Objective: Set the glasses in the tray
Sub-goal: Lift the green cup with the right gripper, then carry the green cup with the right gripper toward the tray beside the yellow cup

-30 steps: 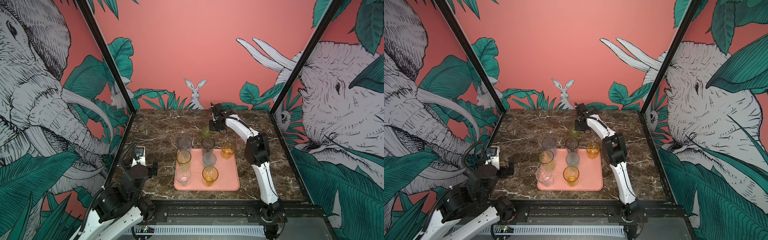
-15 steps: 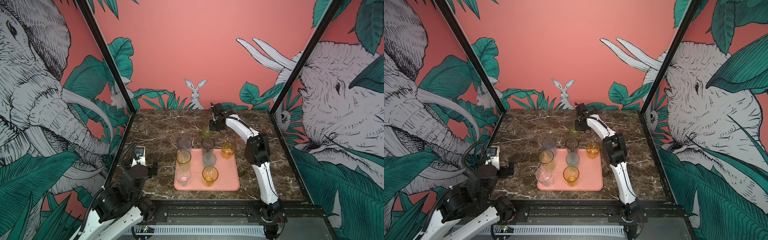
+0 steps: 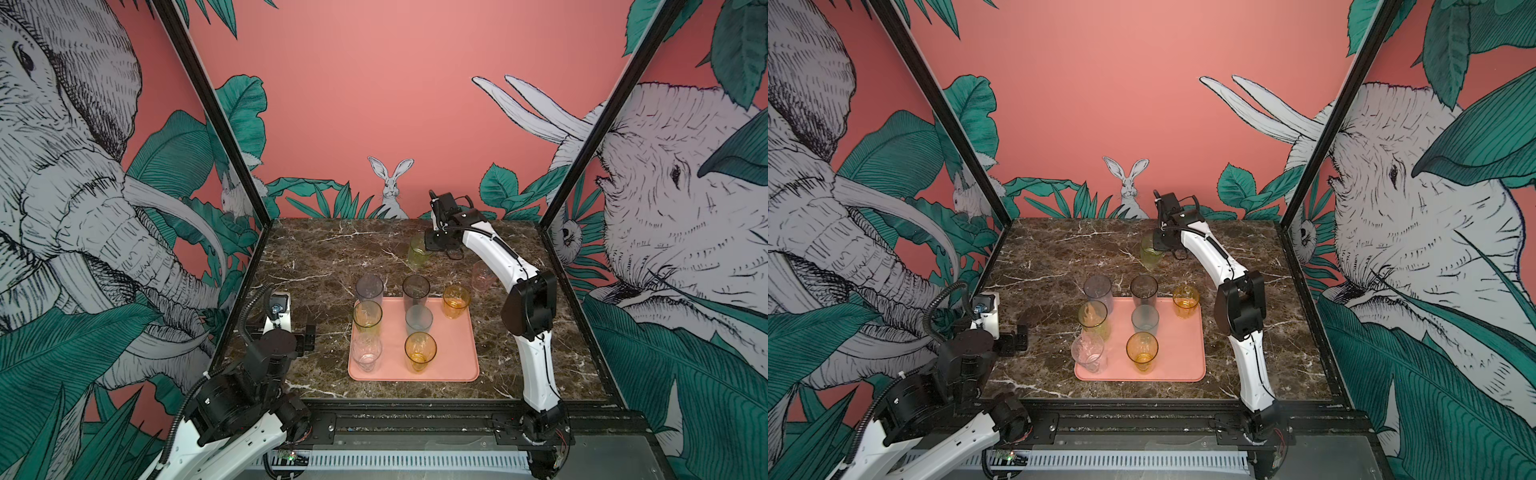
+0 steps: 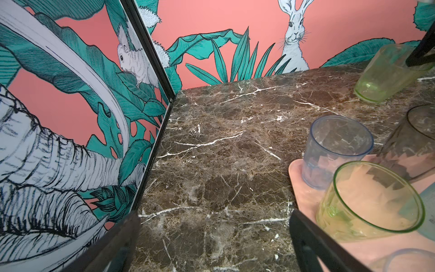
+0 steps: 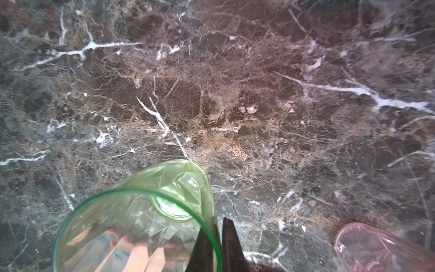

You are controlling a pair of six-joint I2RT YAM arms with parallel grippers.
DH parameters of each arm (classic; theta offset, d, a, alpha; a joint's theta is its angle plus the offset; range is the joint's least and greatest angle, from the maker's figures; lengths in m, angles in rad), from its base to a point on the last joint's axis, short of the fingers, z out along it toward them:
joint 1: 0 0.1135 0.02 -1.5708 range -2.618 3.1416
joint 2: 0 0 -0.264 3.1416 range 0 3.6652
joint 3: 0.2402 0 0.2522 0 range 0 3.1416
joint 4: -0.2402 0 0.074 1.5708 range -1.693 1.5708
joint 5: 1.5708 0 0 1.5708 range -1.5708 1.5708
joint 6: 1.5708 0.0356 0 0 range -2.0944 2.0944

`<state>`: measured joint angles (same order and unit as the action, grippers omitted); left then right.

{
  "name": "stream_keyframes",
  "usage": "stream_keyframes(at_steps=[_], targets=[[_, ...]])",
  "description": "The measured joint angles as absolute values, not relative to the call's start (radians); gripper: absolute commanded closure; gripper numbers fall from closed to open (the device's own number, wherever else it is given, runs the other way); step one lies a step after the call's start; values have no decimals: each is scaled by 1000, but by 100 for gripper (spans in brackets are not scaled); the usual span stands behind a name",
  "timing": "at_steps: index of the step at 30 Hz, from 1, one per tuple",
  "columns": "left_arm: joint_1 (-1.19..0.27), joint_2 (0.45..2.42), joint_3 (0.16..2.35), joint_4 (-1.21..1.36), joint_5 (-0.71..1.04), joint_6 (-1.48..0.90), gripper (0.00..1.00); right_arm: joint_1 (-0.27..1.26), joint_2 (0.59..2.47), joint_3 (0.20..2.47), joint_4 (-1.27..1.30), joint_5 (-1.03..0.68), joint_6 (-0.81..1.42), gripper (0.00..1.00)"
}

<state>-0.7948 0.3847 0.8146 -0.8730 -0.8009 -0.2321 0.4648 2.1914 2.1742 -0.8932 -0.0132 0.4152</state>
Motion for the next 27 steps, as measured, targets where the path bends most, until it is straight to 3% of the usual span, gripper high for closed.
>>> stream_keyframes(at_steps=[27], targets=[[-795,417,815,-779,-772,-251,1,464,1844,2073,-1061,72,348,100]])
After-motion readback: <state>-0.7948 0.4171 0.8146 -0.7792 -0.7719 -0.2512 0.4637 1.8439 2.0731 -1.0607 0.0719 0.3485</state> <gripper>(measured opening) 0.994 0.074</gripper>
